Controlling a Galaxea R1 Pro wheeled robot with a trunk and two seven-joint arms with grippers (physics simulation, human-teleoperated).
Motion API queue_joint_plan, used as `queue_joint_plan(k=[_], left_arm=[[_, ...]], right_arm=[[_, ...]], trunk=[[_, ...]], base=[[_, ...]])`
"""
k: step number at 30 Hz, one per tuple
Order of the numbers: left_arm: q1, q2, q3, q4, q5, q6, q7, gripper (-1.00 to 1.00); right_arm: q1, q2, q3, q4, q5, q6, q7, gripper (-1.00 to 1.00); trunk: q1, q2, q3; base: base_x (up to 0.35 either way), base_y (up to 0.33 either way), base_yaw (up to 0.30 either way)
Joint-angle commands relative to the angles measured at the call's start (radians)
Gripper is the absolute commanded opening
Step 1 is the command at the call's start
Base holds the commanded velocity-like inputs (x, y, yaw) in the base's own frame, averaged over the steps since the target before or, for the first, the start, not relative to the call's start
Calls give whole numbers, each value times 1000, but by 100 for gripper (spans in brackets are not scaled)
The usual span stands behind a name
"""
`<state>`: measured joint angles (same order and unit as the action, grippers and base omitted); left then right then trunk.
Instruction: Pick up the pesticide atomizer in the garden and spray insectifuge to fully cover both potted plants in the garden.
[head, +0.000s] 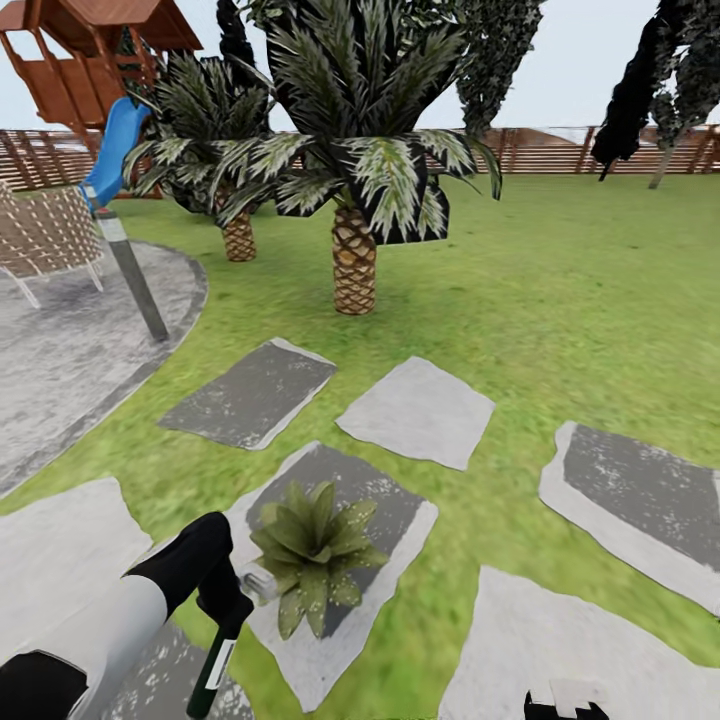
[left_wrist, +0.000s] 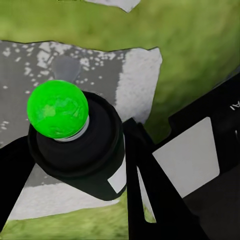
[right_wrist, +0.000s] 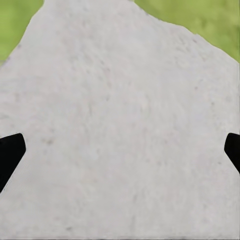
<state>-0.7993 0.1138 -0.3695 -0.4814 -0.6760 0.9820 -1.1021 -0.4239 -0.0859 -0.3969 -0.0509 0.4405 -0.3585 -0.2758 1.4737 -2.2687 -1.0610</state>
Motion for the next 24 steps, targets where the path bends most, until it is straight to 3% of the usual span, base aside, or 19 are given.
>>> queue_joint_plan(k=[1,24], left_arm=[[0,0,-3,-3,-8,5,-10,-100],[-9,4,0,-11,-8,10,-10,-100]], right_arm=[[-1,0,-7,2,11,-4,-4,100],[-1,0,-7,2,11,-4,-4,100]], trunk=[[0,0,-1],[0,0,-1]], base=[[-18,322,-282],[-146,283,-290]])
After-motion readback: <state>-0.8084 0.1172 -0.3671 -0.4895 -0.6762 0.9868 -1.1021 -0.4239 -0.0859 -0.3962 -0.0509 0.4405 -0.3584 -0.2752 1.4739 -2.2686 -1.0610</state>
